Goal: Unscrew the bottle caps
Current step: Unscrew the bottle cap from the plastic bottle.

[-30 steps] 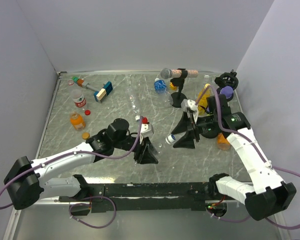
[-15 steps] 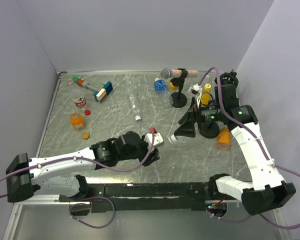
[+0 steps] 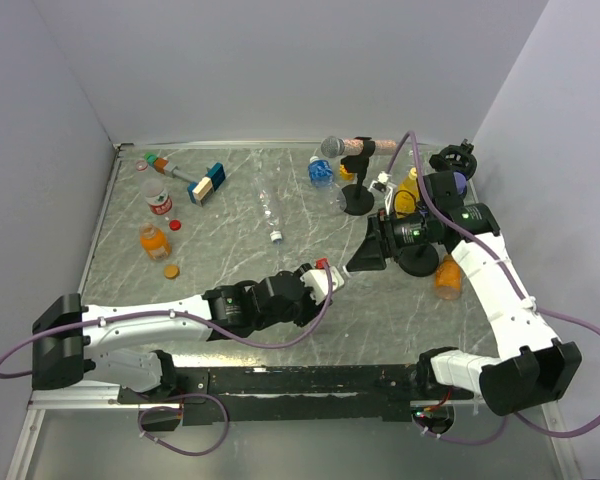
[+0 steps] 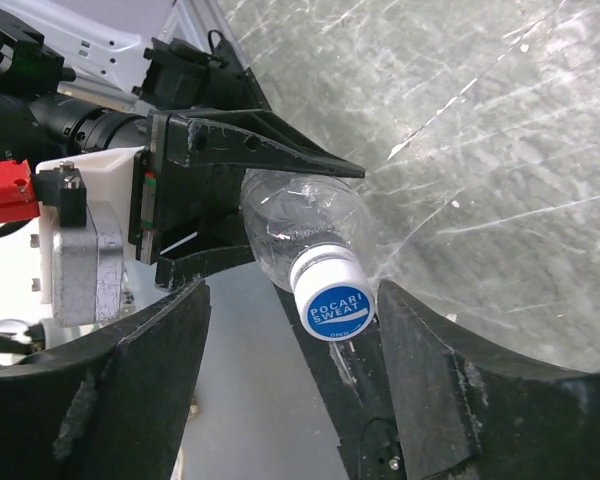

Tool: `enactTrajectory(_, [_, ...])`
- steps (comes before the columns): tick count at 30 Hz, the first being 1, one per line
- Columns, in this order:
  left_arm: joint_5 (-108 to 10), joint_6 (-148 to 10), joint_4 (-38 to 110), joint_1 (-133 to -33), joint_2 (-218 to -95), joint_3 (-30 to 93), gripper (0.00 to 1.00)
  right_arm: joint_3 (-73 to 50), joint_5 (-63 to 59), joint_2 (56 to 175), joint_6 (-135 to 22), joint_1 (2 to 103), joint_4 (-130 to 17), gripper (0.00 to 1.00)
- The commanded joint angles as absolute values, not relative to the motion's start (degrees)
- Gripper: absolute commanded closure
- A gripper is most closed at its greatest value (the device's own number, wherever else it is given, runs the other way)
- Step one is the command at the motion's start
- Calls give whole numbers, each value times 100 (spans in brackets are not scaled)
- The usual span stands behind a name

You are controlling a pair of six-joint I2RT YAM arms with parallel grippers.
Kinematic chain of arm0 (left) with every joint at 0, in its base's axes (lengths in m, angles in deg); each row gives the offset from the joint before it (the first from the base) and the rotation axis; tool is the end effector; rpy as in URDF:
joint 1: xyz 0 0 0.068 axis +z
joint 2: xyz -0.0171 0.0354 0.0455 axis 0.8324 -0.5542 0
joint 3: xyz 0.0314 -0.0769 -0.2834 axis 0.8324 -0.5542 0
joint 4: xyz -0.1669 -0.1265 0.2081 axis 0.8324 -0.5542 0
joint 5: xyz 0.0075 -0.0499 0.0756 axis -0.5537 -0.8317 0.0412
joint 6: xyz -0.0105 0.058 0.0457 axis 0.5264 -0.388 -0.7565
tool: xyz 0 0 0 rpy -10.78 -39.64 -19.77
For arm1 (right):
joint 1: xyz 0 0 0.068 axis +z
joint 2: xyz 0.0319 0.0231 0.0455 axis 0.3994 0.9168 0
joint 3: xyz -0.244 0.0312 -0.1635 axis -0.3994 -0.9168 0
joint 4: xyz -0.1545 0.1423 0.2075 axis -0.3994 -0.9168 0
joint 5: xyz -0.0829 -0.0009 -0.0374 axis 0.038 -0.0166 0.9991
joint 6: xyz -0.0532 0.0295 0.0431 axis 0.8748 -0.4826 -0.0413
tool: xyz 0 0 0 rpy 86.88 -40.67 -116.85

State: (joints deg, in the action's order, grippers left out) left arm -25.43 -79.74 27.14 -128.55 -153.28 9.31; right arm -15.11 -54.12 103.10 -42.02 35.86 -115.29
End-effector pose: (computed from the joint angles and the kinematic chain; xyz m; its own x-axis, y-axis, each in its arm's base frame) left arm 0.1178 -0.3128 0.2700 -0.1660 0.4540 -0.8754 0.8444 0.5240 0.1116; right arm 0.2331 0.1059 0.3697 -0.7262 -0.2264 -0.6491 -0.6809 0.3670 0.6338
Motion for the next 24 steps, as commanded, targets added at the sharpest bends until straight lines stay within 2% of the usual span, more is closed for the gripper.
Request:
enactTrajectory(1, [-2312, -8019, 3033, -12912, -15291, 1174, 82, -1498, -5601, 10387, -4292, 3549, -11660, 26])
enactTrajectory(10, [-2303, -8019, 3147, -12912, -15159, 1078, 83, -1551, -5487, 10440, -4362, 3558, -11590, 30])
enactTrajectory(17, [-2294, -7992, 3182, -12912, -15124, 1042, 83, -1533, -5601, 10510, -4318, 3549, -11625, 43])
enactTrajectory(24, [-2417, -7957, 3305, -12912, -15019, 885, 83, -1463, -5741, 10510, -4134, 3549, -11669, 76])
